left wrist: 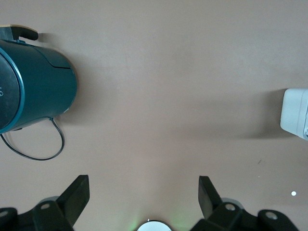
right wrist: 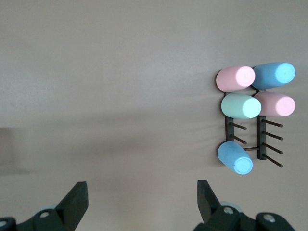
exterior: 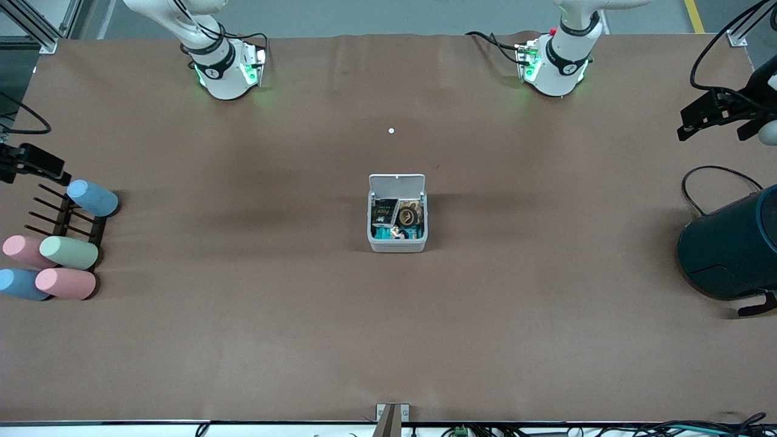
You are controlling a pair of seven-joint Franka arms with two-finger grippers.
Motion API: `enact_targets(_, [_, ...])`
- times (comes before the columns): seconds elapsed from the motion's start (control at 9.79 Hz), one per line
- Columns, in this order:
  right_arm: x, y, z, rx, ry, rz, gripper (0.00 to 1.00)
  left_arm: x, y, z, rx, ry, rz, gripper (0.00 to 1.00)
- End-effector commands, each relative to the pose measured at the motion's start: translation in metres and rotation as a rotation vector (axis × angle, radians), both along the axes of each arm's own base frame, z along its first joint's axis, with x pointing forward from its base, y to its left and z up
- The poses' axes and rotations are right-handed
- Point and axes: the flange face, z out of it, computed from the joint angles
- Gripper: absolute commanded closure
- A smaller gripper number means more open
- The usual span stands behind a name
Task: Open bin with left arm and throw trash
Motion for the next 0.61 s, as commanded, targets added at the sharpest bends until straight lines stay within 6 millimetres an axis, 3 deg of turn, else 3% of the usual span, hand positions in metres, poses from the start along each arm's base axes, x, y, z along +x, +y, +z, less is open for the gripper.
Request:
enact_targets(0.0, [-0.0194, 0.0027, 0.0189, 0.020, -0.020, 0.000, 0.00, -0.0019, -0.0055, 0.0052, 0.008, -0.012, 0.020, 0.00])
enact_targets(0.51, [-0.0286, 0.0016, 0.0210, 0.024, -0.018, 0.001, 0.00, -0.0019, -0.0053, 0.0052, -0.004, -0.011, 0.020, 0.00])
